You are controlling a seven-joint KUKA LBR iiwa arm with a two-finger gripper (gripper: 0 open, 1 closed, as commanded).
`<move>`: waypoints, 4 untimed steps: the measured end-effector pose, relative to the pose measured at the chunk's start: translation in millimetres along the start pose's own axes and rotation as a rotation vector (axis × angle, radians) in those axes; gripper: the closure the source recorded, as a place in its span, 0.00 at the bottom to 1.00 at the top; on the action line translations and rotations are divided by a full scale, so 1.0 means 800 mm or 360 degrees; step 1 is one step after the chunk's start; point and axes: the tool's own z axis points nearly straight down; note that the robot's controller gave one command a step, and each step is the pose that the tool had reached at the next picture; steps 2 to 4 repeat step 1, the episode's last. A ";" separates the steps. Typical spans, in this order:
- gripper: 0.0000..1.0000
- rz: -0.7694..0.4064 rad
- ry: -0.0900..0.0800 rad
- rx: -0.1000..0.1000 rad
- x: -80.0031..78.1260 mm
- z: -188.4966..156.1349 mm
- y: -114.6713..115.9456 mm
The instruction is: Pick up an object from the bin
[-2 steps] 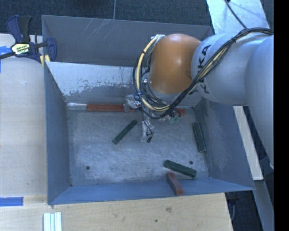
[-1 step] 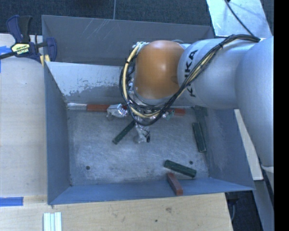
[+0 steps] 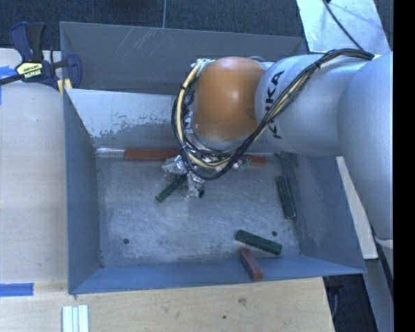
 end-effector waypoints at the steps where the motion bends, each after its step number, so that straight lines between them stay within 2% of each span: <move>1: 1.00 -0.0013 -0.0008 0.0010 -0.011 -0.172 0.002; 4: 1.00 -0.0013 -0.0008 0.0010 -0.011 -0.172 0.002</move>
Offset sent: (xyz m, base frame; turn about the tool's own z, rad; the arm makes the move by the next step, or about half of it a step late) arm 0.0017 0.0066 0.1310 -0.0114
